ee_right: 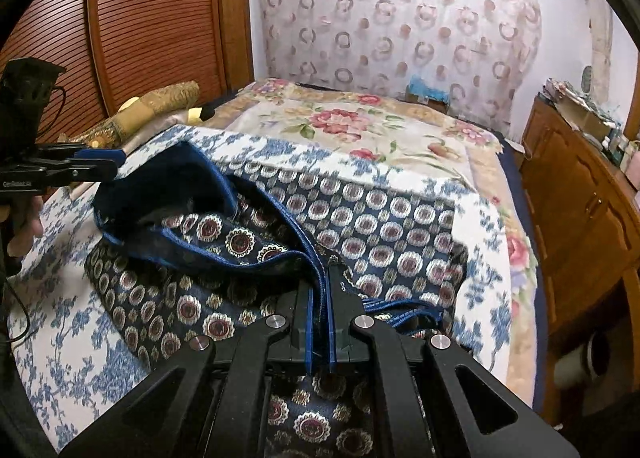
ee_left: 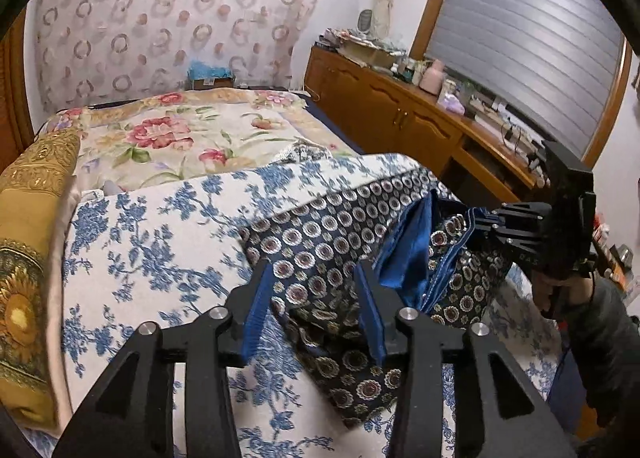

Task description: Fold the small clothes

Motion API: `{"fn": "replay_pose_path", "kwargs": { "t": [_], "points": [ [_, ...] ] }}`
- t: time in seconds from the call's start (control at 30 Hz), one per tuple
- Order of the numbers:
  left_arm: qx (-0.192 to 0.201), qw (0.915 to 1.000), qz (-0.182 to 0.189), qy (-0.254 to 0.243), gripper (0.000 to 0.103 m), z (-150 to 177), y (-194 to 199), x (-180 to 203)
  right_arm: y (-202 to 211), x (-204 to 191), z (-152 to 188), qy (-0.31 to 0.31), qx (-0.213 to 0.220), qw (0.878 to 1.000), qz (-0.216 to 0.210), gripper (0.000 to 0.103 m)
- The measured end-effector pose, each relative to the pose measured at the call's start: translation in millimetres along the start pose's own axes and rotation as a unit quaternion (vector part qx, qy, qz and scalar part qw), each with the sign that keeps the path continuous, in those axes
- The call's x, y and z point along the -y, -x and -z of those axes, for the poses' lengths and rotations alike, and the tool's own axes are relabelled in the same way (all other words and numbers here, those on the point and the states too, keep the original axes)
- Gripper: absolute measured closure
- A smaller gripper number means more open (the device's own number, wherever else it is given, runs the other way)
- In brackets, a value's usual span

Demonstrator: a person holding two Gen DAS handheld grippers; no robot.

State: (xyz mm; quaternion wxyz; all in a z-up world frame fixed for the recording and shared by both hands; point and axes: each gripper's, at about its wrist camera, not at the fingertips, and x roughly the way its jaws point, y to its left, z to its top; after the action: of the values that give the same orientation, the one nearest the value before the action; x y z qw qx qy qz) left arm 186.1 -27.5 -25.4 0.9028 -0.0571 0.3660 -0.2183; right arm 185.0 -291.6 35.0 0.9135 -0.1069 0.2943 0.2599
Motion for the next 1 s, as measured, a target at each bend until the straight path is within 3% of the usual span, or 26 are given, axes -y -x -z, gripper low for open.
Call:
{"fn": "replay_pose_path", "kwargs": {
  "t": [0.3, 0.57, 0.87, 1.0],
  "points": [
    [0.013, 0.9996, -0.015, 0.022, 0.053, -3.2, 0.0, -27.0, -6.8, 7.3, -36.2, 0.003, 0.018, 1.000, 0.015, 0.099],
    [-0.011, 0.9997, -0.016, 0.017, 0.053, -1.5, -16.1, -28.4, -42.4, -0.5, -49.6, 0.026, 0.003, 0.999, 0.022, 0.099],
    [-0.016, 0.9998, -0.009, 0.002, 0.053, -7.1, -20.1, -23.0, -53.0, 6.9, -53.2, 0.015, -0.004, 0.999, 0.049, 0.099],
    [-0.022, 0.9997, -0.011, 0.001, 0.053, -9.3, -24.1, -21.9, -42.6, 10.5, -56.6, 0.000, 0.008, 0.998, 0.060, 0.078]
  ]
}}
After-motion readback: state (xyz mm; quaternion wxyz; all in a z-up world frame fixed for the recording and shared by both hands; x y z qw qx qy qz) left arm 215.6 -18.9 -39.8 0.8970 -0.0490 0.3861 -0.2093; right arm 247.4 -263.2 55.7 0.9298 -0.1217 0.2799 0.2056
